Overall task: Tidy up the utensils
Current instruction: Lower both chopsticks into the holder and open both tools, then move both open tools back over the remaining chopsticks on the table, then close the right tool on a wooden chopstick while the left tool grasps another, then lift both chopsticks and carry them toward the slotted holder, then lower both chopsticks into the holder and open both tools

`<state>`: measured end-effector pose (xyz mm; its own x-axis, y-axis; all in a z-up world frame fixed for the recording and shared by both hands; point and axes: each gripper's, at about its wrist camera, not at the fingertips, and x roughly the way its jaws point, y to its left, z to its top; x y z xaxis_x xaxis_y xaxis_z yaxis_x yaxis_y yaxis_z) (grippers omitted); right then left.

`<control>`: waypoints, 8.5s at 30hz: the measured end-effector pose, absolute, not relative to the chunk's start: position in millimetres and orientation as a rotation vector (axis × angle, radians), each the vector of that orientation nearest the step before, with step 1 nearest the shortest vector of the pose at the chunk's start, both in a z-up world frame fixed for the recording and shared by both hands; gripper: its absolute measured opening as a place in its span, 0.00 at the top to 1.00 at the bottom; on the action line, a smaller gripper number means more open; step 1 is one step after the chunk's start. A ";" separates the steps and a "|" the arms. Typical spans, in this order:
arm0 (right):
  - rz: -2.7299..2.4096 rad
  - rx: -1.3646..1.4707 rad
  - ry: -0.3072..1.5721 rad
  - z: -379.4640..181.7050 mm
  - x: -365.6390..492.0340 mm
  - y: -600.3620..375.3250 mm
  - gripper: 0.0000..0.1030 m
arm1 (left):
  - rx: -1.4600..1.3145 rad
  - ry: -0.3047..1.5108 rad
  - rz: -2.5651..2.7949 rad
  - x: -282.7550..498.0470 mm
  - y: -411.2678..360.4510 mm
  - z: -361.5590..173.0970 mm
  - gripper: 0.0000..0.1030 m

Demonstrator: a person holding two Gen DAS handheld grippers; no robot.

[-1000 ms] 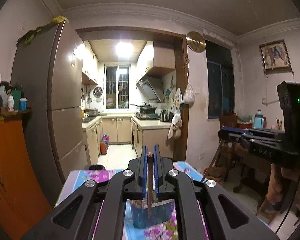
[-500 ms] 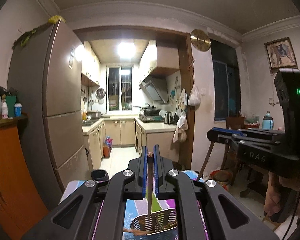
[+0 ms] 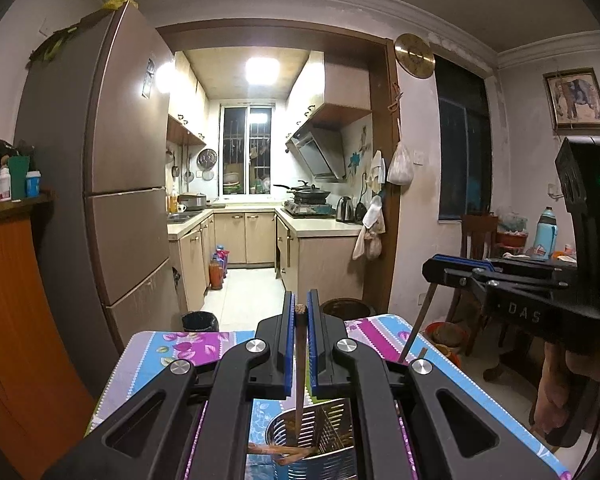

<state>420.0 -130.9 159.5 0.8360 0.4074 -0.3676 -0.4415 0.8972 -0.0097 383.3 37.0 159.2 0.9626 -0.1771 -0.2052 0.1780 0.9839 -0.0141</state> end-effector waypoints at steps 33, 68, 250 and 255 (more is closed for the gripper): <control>0.436 -0.055 0.266 183.0 334.5 -183.7 0.37 | 0.039 0.088 -0.121 310.6 61.0 169.7 0.20; 0.263 -0.028 0.405 -82.5 116.3 -198.4 0.20 | 0.081 0.374 -0.256 144.4 49.4 -54.9 0.05; 0.473 -0.075 0.265 210.6 380.9 -156.7 0.95 | 0.072 0.105 -0.185 344.9 -6.2 205.5 0.92; 0.484 -0.071 0.303 192.7 401.4 -151.7 0.95 | 0.074 0.131 -0.177 364.6 -1.9 188.8 0.92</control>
<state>401.4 -151.7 192.7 0.8414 0.4475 -0.3030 -0.4685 0.8834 0.0038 364.6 -1.9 188.8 0.9760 -0.1702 -0.1362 0.1798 0.9818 0.0616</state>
